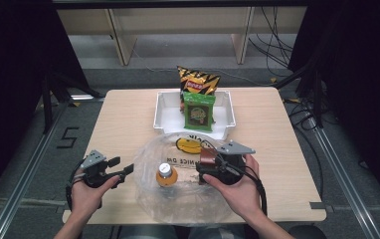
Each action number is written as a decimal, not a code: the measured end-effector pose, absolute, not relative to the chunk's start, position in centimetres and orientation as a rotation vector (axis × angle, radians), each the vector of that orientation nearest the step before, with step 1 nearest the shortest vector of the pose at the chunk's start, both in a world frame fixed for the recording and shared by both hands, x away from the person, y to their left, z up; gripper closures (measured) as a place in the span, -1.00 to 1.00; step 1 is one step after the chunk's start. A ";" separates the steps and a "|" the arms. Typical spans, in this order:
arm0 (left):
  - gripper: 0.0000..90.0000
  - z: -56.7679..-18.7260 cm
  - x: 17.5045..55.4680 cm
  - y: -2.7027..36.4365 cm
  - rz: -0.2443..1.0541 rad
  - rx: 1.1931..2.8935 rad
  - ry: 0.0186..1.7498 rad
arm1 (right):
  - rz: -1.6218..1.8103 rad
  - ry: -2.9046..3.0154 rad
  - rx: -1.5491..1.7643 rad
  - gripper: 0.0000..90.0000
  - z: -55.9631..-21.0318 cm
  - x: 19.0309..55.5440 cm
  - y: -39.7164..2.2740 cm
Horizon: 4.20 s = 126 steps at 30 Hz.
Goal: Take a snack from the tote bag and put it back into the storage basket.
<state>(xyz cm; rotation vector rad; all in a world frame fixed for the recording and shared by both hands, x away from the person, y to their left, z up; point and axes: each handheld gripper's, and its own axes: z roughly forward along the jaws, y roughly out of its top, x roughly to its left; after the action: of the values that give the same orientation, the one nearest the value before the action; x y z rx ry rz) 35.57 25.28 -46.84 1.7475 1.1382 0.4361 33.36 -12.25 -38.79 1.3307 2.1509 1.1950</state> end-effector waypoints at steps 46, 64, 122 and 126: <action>-0.27 -46.9 35.6 25.3 0.438 1.747 1.138 | 1.210 2.137 1.201 -0.15 -38.2 34.2 -13.5; -0.26 -46.8 35.6 25.3 0.442 1.745 1.136 | 1.276 2.112 1.186 -0.14 -35.9 35.2 -14.2; -0.26 -47.0 35.8 25.4 0.435 1.742 1.146 | 1.397 1.988 1.169 -0.14 -30.7 37.3 -15.4; -0.26 -46.8 35.8 25.4 0.440 1.735 1.145 | 1.400 1.985 1.146 -0.14 -30.4 37.4 -15.7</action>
<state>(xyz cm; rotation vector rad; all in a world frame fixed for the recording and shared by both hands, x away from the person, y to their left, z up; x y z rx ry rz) 35.77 25.39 -46.82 1.7352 1.1451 0.4404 37.39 -15.67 -30.44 1.1460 1.9847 1.4001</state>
